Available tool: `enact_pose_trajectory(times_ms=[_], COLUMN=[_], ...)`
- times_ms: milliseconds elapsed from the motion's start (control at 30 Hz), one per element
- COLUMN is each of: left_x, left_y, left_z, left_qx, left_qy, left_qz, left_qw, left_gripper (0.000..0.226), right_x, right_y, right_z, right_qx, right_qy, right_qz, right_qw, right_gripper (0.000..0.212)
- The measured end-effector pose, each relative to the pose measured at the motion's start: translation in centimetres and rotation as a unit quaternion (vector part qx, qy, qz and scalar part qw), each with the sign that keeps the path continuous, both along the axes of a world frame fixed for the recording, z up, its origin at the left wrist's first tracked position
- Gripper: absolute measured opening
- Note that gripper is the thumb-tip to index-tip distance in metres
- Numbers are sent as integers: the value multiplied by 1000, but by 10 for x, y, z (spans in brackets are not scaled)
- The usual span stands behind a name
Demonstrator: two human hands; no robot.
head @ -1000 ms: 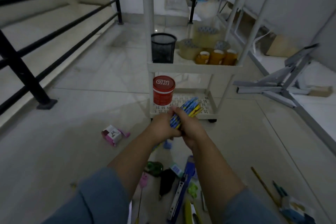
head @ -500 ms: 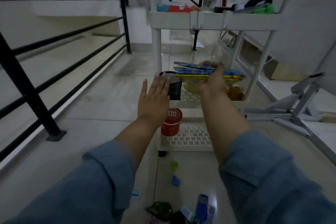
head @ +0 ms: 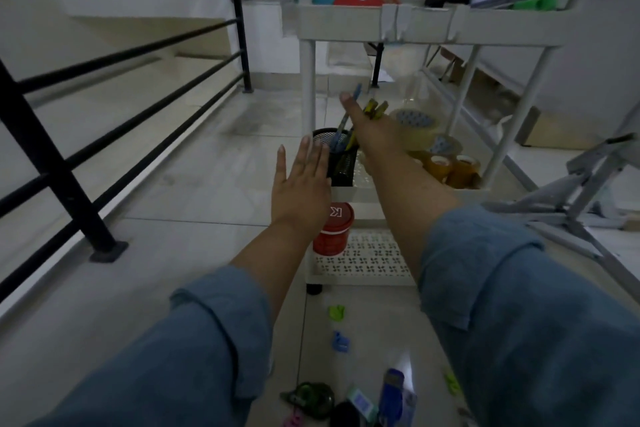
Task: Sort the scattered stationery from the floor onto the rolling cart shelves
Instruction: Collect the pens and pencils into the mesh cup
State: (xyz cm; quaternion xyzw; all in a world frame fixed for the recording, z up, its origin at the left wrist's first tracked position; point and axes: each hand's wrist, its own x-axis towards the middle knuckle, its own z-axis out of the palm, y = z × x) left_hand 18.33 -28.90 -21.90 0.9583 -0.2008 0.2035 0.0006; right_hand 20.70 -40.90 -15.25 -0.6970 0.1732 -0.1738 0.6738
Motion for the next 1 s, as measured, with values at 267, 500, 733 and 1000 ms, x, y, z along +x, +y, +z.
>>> enact_pose_trajectory(times_ms=[267, 500, 733, 1000], left_x=[-68, -194, -249, -259], left_y=[-28, -60, -79, -131], left_z=[-48, -178, -239, -242], left_qx=[-247, -272, -67, -87], left_qy=[16, 307, 384, 396], left_qz=[-89, -121, -226, -255], left_qw=[965, 904, 893, 878], left_gripper=[55, 49, 50, 47], right_x=[-102, -252, -349, -351], right_y=[-16, -41, -148, -225], right_z=[-89, -272, -325, -316], right_qx=[179, -34, -241, -364], right_qy=[-86, 129, 332, 662], right_qz=[-125, -220, -311, -48], right_qw=[972, 966, 858, 654], right_gripper=[28, 17, 26, 99])
